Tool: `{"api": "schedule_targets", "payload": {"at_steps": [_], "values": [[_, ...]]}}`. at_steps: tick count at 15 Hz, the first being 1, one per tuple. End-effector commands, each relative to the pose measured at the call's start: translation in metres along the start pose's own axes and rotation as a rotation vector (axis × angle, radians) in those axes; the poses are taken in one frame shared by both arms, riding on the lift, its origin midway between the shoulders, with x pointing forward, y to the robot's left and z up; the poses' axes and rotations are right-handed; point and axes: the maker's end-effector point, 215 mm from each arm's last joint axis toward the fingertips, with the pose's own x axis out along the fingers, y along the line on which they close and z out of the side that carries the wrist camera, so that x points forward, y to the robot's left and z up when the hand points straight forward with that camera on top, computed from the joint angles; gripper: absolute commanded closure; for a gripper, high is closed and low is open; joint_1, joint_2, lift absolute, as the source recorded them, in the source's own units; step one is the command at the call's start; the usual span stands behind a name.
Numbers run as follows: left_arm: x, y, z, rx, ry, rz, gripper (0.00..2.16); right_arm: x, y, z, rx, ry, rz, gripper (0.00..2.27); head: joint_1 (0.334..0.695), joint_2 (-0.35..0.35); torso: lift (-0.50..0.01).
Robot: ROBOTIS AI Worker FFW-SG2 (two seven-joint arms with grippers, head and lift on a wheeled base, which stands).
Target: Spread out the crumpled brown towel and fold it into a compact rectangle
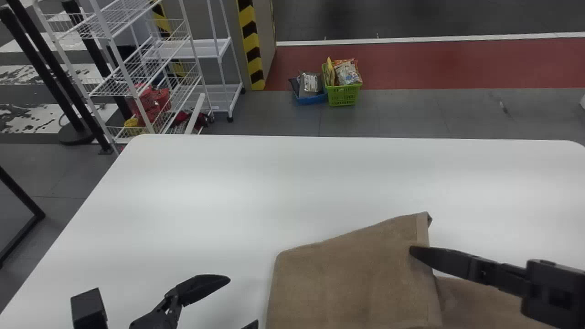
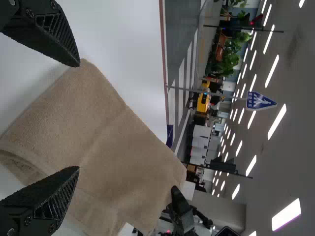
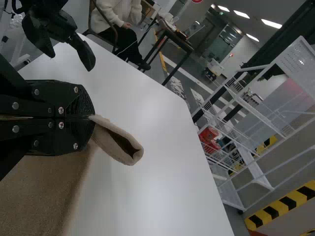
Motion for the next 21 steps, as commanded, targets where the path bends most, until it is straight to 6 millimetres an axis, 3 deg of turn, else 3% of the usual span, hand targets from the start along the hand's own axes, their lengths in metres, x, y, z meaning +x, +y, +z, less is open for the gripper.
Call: {"api": "schedule_targets", "payload": {"at_steps": [1, 3, 7, 8, 16, 21], "values": [[-0.003, 0.018, 0.004, 0.006, -0.011, 0.038, 0.06, -0.018, 0.003, 0.011, -0.011, -0.046, -0.002, 1.23, 0.695, 0.122, -0.127], [-0.009, 0.026, 0.008, 0.011, -0.013, 0.051, 0.06, -0.032, 0.001, 0.013, -0.012, -0.068, -0.019, 1.23, 0.695, 0.121, -0.127], [-0.016, 0.036, 0.011, 0.013, -0.013, 0.069, 0.06, -0.051, -0.012, -0.018, 0.056, -0.05, -0.046, 1.23, 0.695, 0.114, -0.127], [-0.016, 0.039, 0.011, 0.011, -0.01, 0.075, 0.06, -0.055, -0.013, -0.018, 0.062, -0.057, -0.046, 1.23, 0.695, 0.114, -0.127], [-0.016, 0.041, 0.011, 0.016, -0.003, 0.075, 0.06, -0.058, 0.031, 0.006, -0.071, -0.087, -0.012, 1.23, 0.695, 0.129, -0.127], [-0.022, 0.053, 0.014, 0.021, -0.007, 0.096, 0.06, -0.076, 0.015, -0.021, -0.015, -0.063, -0.069, 1.23, 0.695, 0.138, -0.127]]}}
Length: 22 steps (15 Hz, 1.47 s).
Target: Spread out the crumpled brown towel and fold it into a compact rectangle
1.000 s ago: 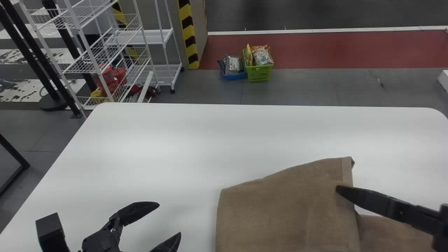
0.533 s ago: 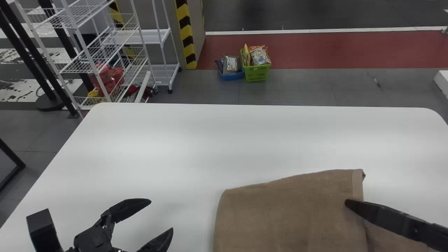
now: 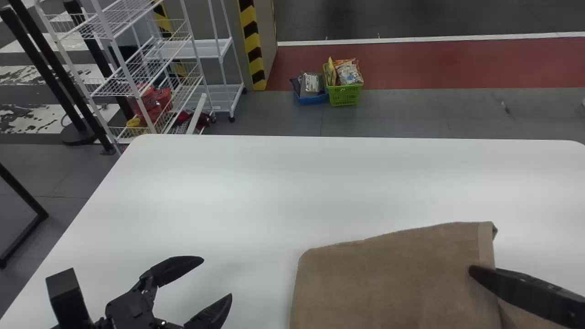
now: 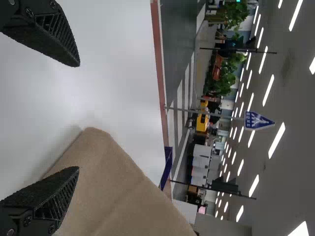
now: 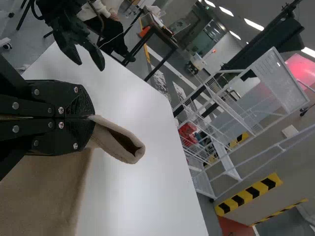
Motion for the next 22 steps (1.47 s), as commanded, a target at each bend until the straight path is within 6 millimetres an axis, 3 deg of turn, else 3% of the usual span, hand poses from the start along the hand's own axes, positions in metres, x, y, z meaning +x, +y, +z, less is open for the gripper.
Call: {"api": "schedule_targets", "payload": {"at_steps": [1, 4, 8, 15, 19, 22], "values": [[-0.001, 0.004, 0.001, 0.0, -0.003, 0.007, 0.06, -0.007, 0.0, -0.008, 0.009, 0.008, -0.017, 1.23, 0.695, 0.135, -0.127], [-0.001, 0.004, 0.001, 0.003, -0.003, 0.005, 0.06, -0.016, 0.005, -0.004, -0.026, -0.002, -0.038, 1.23, 0.695, 0.136, -0.127], [0.001, 0.004, -0.001, 0.0, -0.005, -0.003, 0.06, -0.028, -0.007, -0.001, -0.022, -0.016, -0.083, 1.23, 0.695, 0.124, -0.127], [0.003, 0.009, -0.004, 0.007, -0.008, -0.006, 0.06, -0.065, -0.02, -0.02, 0.031, -0.011, -0.133, 1.23, 0.695, 0.072, -0.127], [0.01, 0.003, -0.007, 0.003, -0.005, -0.022, 0.06, -0.073, -0.05, -0.018, 0.072, -0.029, -0.19, 1.23, 0.695, 0.024, -0.127], [0.015, -0.002, -0.011, -0.008, -0.002, -0.034, 0.06, -0.064, -0.075, -0.039, 0.161, -0.002, -0.196, 1.23, 0.695, -0.019, -0.127]]}}
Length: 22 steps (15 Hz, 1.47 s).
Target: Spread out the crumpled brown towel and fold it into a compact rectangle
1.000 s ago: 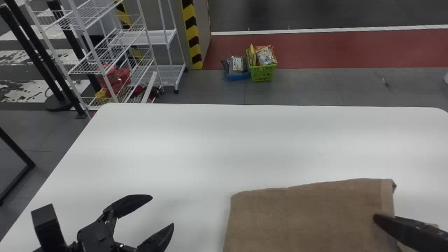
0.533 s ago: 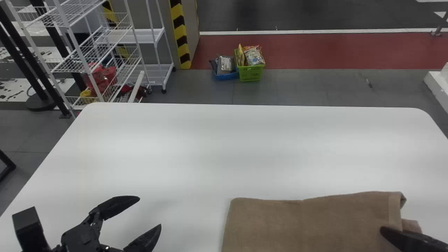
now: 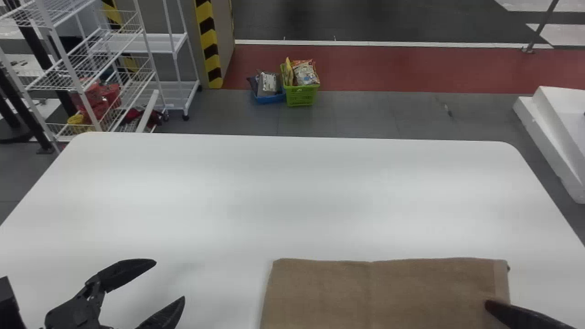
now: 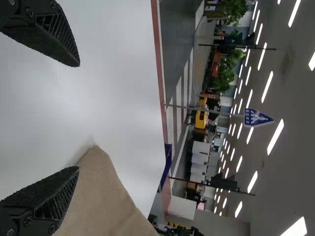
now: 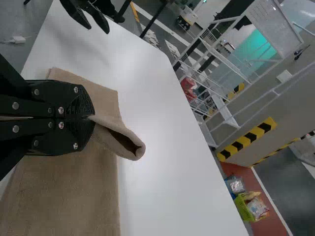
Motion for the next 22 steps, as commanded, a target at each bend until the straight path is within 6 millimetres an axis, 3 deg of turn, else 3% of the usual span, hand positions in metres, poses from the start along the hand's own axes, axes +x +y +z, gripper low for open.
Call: {"api": "schedule_targets", "payload": {"at_steps": [1, 5, 8, 12, 16, 19, 22], "values": [[0.006, -0.006, -0.005, -0.007, 0.007, -0.014, 0.06, 0.011, -0.021, -0.012, 0.067, 0.022, -0.008, 1.23, 0.695, -0.027, -0.127], [0.016, -0.012, -0.012, -0.019, 0.015, -0.026, 0.06, 0.024, -0.044, -0.012, 0.135, 0.02, -0.005, 1.23, 0.695, -0.059, -0.127], [0.019, -0.015, -0.016, -0.017, 0.026, -0.031, 0.06, 0.031, -0.051, 0.004, 0.139, -0.008, -0.003, 1.23, 0.695, -0.083, -0.127], [0.019, -0.014, -0.018, -0.021, 0.03, -0.029, 0.06, 0.021, -0.055, 0.025, 0.122, -0.057, -0.007, 1.23, 0.695, -0.105, -0.127], [0.019, -0.014, -0.019, -0.018, 0.034, -0.029, 0.06, -0.003, -0.06, 0.037, 0.127, -0.116, -0.01, 1.23, 0.695, -0.137, -0.127], [0.019, -0.013, -0.02, -0.017, 0.038, -0.028, 0.06, -0.016, -0.065, 0.035, 0.14, -0.129, -0.018, 1.23, 0.695, -0.159, -0.127], [0.022, -0.017, -0.02, -0.018, 0.037, -0.037, 0.06, -0.013, -0.074, 0.016, 0.17, -0.09, -0.044, 1.23, 0.695, -0.178, -0.127]]}}
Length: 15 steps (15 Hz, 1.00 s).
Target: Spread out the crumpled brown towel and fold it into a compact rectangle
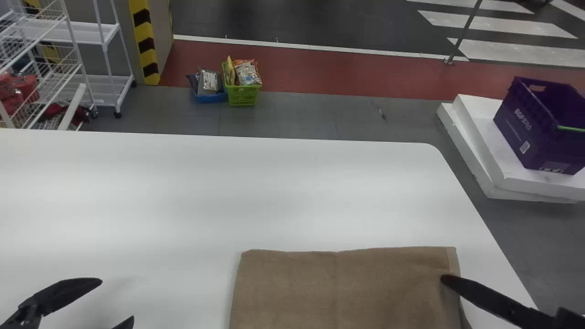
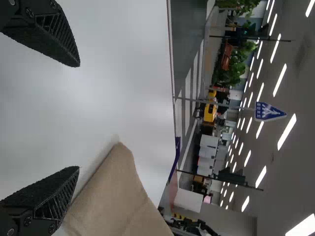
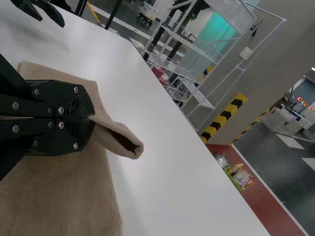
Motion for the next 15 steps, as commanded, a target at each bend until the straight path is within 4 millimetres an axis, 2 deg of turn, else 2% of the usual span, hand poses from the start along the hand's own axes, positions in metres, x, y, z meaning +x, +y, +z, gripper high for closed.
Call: {"api": "schedule_targets", "payload": {"at_steps": [1, 4, 6, 9, 12, 13, 15], "values": [[0.004, -0.004, 0.001, -0.001, -0.003, -0.011, 0.06, 0.0, -0.007, -0.008, 0.017, 0.016, -0.018, 1.23, 0.695, -0.184, -0.127], [0.009, -0.009, 0.001, -0.003, -0.006, -0.022, 0.06, 0.001, -0.015, -0.008, 0.026, 0.017, -0.037, 1.23, 0.695, -0.195, -0.127], [0.02, -0.023, 0.005, -0.019, -0.01, -0.057, 0.06, 0.005, -0.021, -0.014, 0.041, 0.033, -0.048, 1.23, 0.695, -0.211, -0.127], [0.044, -0.067, 0.021, -0.026, -0.025, -0.151, 0.06, 0.002, -0.029, -0.015, 0.047, 0.032, -0.07, 1.23, 0.695, -0.254, -0.127], [0.074, -0.111, 0.014, -0.105, 0.043, -0.233, 0.06, 0.003, -0.039, -0.021, 0.072, 0.042, -0.089, 1.23, 0.695, -0.35, -0.127], [0.084, -0.119, 0.009, -0.098, 0.066, -0.231, 0.07, 0.003, -0.042, -0.023, 0.08, 0.045, -0.091, 1.23, 0.695, -0.35, -0.127], [0.106, -0.136, -0.014, -0.153, 0.16, -0.206, 0.09, 0.005, -0.043, -0.026, 0.085, 0.052, -0.092, 1.23, 0.695, -0.35, -0.127]]}}
